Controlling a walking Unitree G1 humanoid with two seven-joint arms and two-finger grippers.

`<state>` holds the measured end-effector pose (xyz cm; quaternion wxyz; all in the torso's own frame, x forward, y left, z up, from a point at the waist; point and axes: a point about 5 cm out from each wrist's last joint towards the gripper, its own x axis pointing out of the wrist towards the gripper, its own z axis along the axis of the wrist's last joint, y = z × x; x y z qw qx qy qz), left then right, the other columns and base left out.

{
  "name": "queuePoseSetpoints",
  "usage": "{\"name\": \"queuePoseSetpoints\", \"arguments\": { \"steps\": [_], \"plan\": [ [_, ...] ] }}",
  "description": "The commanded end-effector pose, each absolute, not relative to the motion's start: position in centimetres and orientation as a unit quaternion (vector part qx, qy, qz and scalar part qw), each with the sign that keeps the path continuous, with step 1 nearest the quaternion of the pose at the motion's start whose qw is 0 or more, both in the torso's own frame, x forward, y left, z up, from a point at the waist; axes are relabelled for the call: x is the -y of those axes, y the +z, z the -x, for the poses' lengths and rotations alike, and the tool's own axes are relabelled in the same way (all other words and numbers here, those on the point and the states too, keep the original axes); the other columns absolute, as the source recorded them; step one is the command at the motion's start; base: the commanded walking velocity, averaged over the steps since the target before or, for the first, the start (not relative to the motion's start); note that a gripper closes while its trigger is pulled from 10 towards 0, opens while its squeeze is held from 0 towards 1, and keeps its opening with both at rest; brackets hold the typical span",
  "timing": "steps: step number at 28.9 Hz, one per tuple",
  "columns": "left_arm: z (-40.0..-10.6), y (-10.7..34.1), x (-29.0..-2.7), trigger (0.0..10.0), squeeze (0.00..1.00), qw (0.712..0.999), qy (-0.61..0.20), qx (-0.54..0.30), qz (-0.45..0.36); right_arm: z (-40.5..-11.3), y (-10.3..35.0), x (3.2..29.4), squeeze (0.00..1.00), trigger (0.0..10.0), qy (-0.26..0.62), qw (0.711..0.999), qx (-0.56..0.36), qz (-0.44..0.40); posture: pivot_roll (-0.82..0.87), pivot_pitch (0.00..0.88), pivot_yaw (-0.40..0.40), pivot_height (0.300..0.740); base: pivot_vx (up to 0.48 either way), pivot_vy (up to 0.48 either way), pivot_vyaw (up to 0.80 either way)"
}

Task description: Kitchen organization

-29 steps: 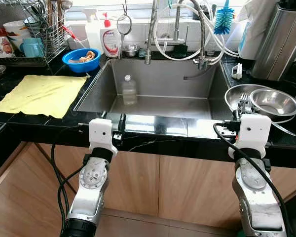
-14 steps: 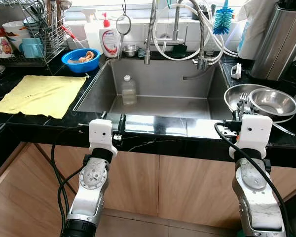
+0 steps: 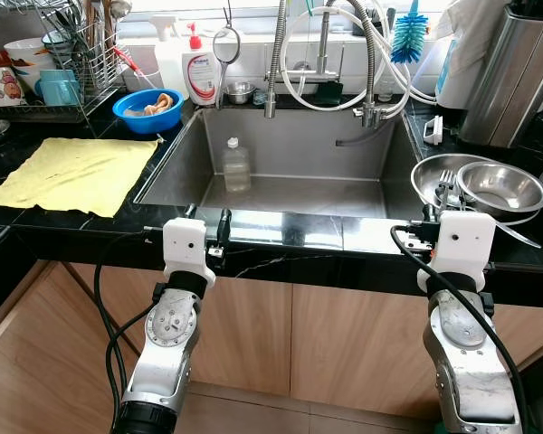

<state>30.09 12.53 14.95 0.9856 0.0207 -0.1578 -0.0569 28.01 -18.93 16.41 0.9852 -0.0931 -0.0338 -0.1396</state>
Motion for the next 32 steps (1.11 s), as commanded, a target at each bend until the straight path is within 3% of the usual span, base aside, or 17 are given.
{"name": "queuePoseSetpoints", "arguments": {
  "steps": [1,2,3,4,6,8,32],
  "plan": [
    [-30.1,14.5,-12.6,10.0,0.0,0.986,-0.058,0.151,-0.026,-27.8,15.8,19.1,0.0,10.0,-0.145,0.985,0.018,0.087,-0.15,0.0,0.043,0.74,0.0,0.0,0.0],
    [-30.1,14.5,-12.6,10.0,0.0,0.986,-0.058,0.151,-0.026,-27.8,15.8,19.1,0.0,10.0,-0.145,0.986,0.018,0.084,-0.15,0.0,0.043,0.74,0.0,0.0,0.0],
    [-30.1,14.6,-12.6,10.0,0.0,0.986,-0.058,0.151,-0.026,-27.8,15.8,19.1,0.86,10.0,-0.149,0.985,0.02,0.081,-0.15,0.0,0.043,0.74,0.0,0.0,0.0],
    [-30.1,14.6,-12.6,10.0,0.0,0.986,-0.058,0.152,-0.026,-27.8,15.8,19.1,1.0,10.0,-0.149,0.985,0.02,0.079,-0.15,0.0,0.043,0.74,0.0,0.0,0.0],
    [-30.1,14.5,-12.7,10.0,0.0,0.986,-0.058,0.151,-0.027,-27.8,15.8,19.1,0.99,10.0,-0.15,0.985,0.019,0.081,-0.14,0.0,0.044,0.74,0.0,0.0,0.0],
    [-30.1,14.6,-12.7,10.0,0.0,0.986,-0.058,0.152,-0.027,-27.9,15.7,19.1,0.0,10.0,-0.15,0.985,0.016,0.085,-0.14,0.0,0.044,0.74,0.0,0.0,0.0],
    [-30.0,14.6,-12.6,10.0,0.0,0.986,-0.059,0.152,-0.027,-28.1,14.9,19.4,0.0,10.0,-0.158,0.985,-0.009,0.065,-0.14,0.0,0.046,0.74,0.0,0.0,0.0]
  ]
}}
